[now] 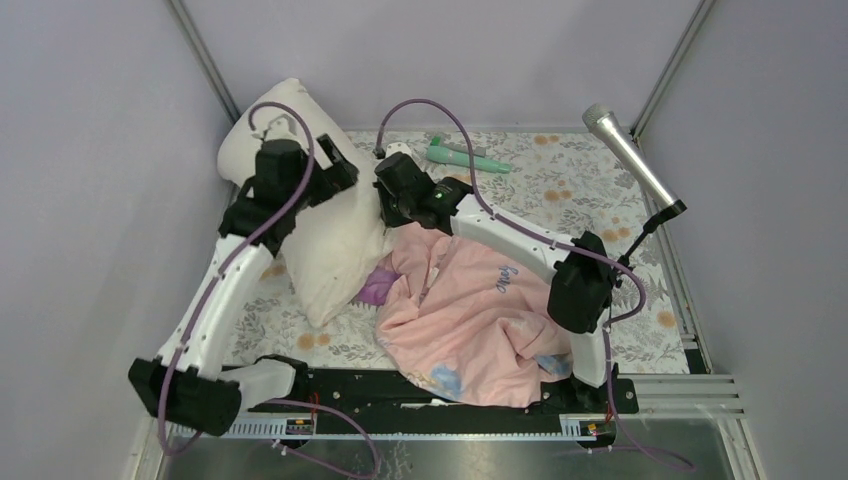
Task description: Put the pillow into the pillowcase
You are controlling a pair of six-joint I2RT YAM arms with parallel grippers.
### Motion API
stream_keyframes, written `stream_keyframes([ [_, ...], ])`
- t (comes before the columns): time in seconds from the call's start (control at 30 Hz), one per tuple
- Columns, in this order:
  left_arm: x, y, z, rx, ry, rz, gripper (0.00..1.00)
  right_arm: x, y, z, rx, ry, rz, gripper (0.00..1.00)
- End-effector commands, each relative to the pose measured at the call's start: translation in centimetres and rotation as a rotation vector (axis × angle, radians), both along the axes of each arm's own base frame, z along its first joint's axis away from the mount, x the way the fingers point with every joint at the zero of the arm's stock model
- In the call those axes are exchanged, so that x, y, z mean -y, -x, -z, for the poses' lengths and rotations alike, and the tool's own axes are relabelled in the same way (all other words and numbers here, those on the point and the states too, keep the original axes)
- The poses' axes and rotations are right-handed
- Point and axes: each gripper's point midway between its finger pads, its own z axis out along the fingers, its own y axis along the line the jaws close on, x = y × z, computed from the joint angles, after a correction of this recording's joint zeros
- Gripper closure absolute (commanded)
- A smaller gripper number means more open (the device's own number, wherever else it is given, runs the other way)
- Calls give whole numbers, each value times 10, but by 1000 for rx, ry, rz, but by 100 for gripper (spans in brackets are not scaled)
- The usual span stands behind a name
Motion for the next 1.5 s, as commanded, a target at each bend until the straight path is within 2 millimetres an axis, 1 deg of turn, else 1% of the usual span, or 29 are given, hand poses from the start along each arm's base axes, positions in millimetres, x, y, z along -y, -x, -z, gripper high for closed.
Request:
stream_keyframes([
  [0.0, 23, 56, 7, 0, -172, 136, 1, -6, -18, -23, 51, -35, 4, 100],
  [0.1, 25, 75, 40, -65, -256, 151, 1, 3, -33, -27, 40, -59, 27, 100],
  [0.23, 24, 81, 73, -157, -353, 119, 1, 17, -48, -33, 16, -107, 56, 100],
  [0.3, 29, 79, 88, -184, -379, 124, 1, 24, -55, -34, -3, -143, 68, 100],
  [0.37, 34, 74, 98, -189, -385, 129, 1, 26, -57, -36, -20, -178, 61, 100],
  [0.5, 42, 62, 123, -219, -388, 130, 1, 25, -53, -34, -35, -200, 53, 100],
  [0.67, 51, 47, 146, -232, -373, 129, 2, 27, -50, -33, -39, -208, 59, 100],
  [0.7, 53, 44, 151, -239, -364, 138, 7, 28, -49, -35, -37, -210, 59, 100],
  [0.73, 53, 41, 155, -247, -354, 138, 23, 28, -49, -35, -37, -210, 59, 100],
  [0.77, 51, 38, 157, -254, -345, 128, 45, 30, -48, -36, -36, -209, 59, 100],
  [0.8, 47, 34, 157, -253, -336, 120, 64, 32, -46, -36, -35, -205, 59, 100],
  [0.83, 43, 30, 154, -249, -319, 114, 88, 36, -45, -36, -28, -196, 65, 100],
  [0.87, 39, 26, 149, -242, -307, 108, 100, 40, -44, -35, -19, -184, 75, 95],
  [0.9, 34, 22, 142, -229, -298, 100, 100, 45, -43, -36, -10, -174, 81, 87],
  [0.93, 31, 19, 134, -215, -290, 101, 100, 50, -41, -40, 3, -168, 84, 76],
  [1.0, 23, 12, 118, -193, -273, 91, 100, 59, -36, -45, 18, -166, 92, 53],
  [1.03, 19, 7, 108, -177, -253, 92, 100, 65, -31, -42, 18, -159, 96, 41],
  [1.07, 17, 4, 101, -166, -234, 94, 100, 71, -26, -42, 20, -158, 99, 34],
  [1.1, 15, 0, 94, -153, -217, 94, 100, 77, -20, -43, 27, -164, 101, 29],
  [1.17, 12, -7, 80, -128, -175, 95, 100, 84, -3, -39, 25, -172, 91, 26],
  [1.2, 9, -11, 71, -111, -151, 83, 100, 86, 6, -37, 34, -174, 83, 26],
  [1.27, 1, -21, 50, -69, -107, 53, 100, 81, 25, -31, 67, -167, 54, 29],
  [1.33, -7, -31, 29, -21, -65, 19, 100, 66, 47, -27, 117, -158, -9, 31],
  [1.4, -12, -40, 13, 14, -30, -6, 100, 40, 72, -26, 160, -155, -108, 32],
  [1.47, -15, -48, 1, 38, 7, -17, 100, 18, 88, -21, 187, -141, -189, 35],
])
